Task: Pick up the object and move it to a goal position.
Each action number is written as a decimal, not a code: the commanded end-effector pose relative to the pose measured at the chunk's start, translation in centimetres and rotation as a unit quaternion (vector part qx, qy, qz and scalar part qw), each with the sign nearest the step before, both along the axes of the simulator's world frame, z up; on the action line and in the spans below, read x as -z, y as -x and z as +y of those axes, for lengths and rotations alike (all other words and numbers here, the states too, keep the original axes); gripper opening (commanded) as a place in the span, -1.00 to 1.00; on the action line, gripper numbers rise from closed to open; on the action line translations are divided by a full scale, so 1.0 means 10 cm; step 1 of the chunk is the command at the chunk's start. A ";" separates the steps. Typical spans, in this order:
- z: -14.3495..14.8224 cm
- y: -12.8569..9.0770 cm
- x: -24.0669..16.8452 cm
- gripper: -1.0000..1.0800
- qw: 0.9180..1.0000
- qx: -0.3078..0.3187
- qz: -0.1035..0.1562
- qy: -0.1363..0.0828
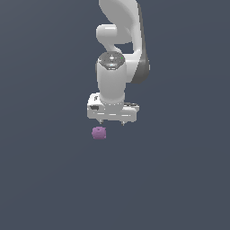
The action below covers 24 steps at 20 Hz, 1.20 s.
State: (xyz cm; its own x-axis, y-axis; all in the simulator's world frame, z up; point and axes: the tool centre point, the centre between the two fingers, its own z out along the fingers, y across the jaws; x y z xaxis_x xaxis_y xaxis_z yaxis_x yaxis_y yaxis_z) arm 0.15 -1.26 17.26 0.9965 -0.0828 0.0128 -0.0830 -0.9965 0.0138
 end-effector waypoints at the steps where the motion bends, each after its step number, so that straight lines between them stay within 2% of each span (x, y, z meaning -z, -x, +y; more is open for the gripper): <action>1: -0.02 0.01 0.03 0.92 1.000 0.022 0.000 -0.001; 7: -0.08 0.02 0.11 0.92 0.995 0.095 0.001 -0.005; 12: -0.16 0.04 0.19 0.92 0.985 0.173 0.003 -0.008; 18: -0.25 0.07 0.30 0.92 0.964 0.265 0.004 -0.010; 24: -0.34 0.10 0.39 0.92 0.934 0.356 0.004 -0.011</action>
